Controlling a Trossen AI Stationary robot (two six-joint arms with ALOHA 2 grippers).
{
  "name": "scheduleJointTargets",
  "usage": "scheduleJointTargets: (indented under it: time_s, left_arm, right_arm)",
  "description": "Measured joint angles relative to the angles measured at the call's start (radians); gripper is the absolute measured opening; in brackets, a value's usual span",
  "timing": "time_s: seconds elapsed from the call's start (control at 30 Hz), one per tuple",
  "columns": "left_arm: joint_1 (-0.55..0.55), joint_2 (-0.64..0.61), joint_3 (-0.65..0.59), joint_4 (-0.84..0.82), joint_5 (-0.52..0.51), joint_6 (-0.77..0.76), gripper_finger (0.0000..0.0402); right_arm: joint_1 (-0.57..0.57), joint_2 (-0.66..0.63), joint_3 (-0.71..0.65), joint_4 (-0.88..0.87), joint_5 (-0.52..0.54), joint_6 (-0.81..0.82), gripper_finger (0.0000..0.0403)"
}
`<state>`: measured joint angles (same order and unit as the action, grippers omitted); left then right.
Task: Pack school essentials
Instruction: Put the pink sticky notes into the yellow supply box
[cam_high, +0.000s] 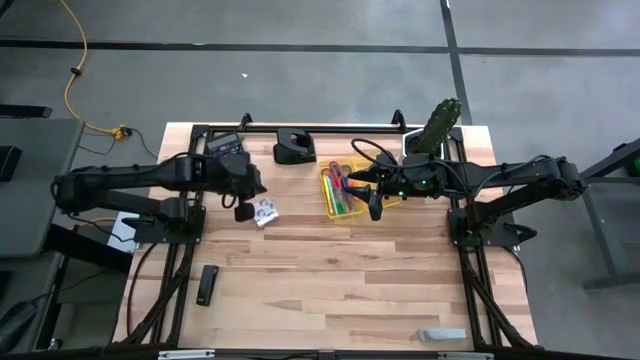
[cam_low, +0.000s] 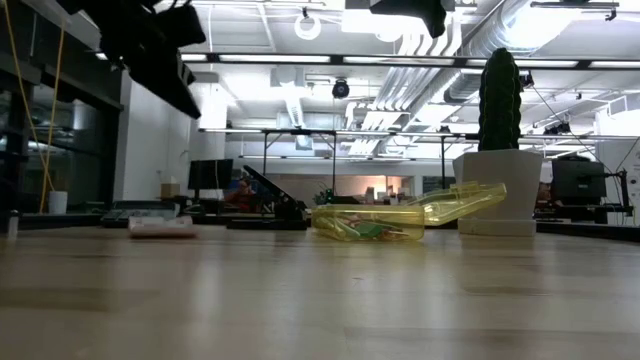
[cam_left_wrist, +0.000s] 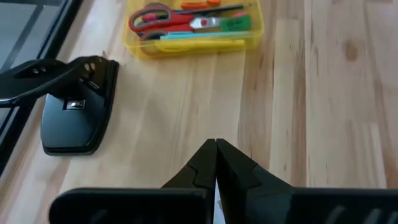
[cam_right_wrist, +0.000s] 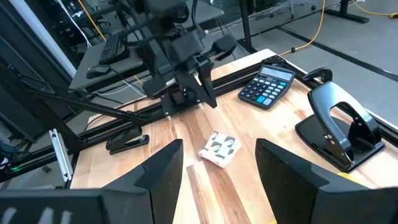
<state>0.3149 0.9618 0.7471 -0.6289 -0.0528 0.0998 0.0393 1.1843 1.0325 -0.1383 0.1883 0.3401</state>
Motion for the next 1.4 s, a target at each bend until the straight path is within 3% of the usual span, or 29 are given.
scheduleJointTargets:
  time_s: [0.27,0.4,0.6,0.77,0.93,1.1,1.4]
  left_arm:
    - [-0.001,-0.010,0.000,-0.016,-0.002,-0.021,0.0000]
    - [0.014,0.048,0.001,-0.043,-0.004,-0.157,0.0015]
    - [0.093,0.179,0.001,-0.067,0.142,-0.319,0.0088]
    - [0.154,0.300,0.001,-0.066,0.189,-0.384,0.0160]
    - [0.181,0.434,0.001,-0.061,0.191,-0.361,0.0204]
    - [0.184,0.532,0.001,-0.006,0.159,-0.358,0.0213]
    - [0.174,0.591,0.001,0.008,0.150,-0.359,0.0208]
  right_arm:
    - [0.000,0.000,0.000,0.000,0.001,0.000,0.0194]
    - [0.000,0.000,0.000,0.000,0.001,0.012,0.0194]
    - [0.000,0.000,0.000,0.000,0.002,0.021,0.0194]
    - [0.000,0.000,0.000,0.000,0.001,0.019,0.0194]
    - [0.000,0.000,0.000,0.000,0.001,0.019,0.0194]
    - [0.000,0.000,0.000,0.000,0.001,0.019,0.0194]
    - [0.000,0.000,0.000,0.000,0.001,0.018,0.0194]
